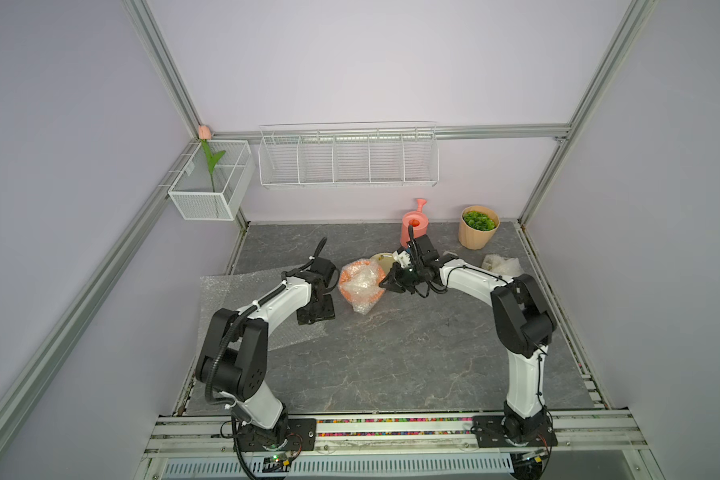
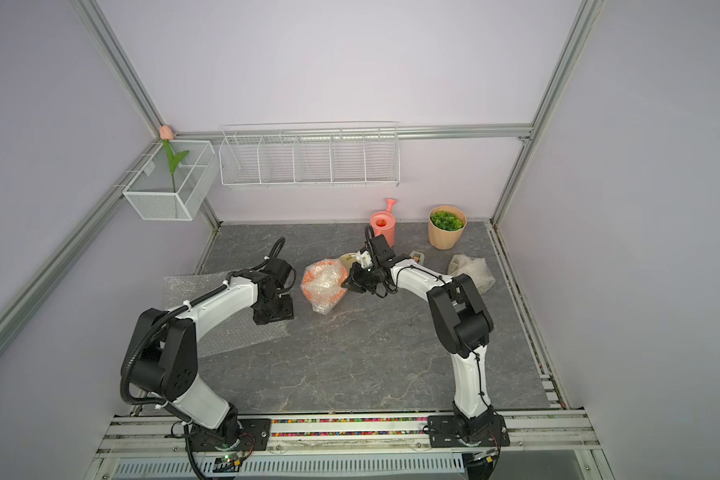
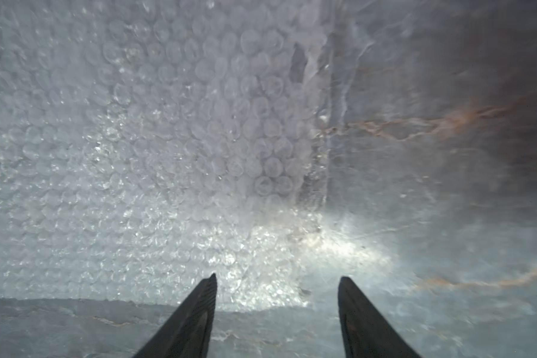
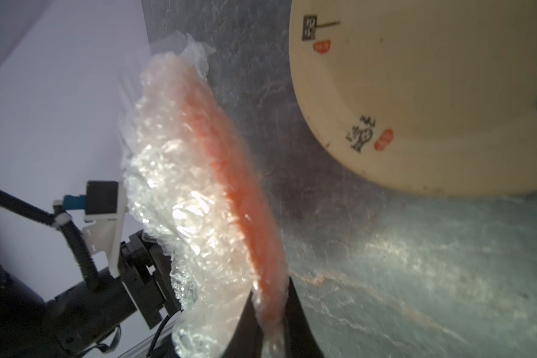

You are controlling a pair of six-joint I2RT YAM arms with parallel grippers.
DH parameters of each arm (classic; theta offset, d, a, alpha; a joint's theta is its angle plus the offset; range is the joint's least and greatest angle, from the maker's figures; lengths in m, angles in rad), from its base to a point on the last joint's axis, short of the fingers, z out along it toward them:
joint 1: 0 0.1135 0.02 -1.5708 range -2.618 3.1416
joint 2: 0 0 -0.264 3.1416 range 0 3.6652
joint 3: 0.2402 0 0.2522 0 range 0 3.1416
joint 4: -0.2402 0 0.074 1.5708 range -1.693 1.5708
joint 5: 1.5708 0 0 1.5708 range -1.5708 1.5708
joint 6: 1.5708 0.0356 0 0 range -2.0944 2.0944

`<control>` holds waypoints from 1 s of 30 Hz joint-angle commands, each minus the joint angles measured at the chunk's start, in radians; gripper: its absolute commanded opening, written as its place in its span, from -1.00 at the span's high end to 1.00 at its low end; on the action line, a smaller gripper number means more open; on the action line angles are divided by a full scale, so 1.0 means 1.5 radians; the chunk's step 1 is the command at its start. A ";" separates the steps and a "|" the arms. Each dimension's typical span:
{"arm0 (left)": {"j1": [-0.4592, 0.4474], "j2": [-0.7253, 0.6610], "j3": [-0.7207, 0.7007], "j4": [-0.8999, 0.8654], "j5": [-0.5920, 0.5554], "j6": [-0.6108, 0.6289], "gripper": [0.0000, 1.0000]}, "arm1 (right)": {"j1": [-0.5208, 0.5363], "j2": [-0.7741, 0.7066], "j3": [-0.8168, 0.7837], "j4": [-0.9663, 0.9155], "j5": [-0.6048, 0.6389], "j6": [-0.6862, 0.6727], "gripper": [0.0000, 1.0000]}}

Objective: Wrap dinner plates in bubble wrap
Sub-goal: Move the bubble wrap to the center of the board.

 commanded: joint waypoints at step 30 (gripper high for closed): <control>-0.316 -0.056 -0.100 0.174 0.304 -0.158 1.00 | -0.028 0.227 0.416 -0.145 0.058 0.008 -0.15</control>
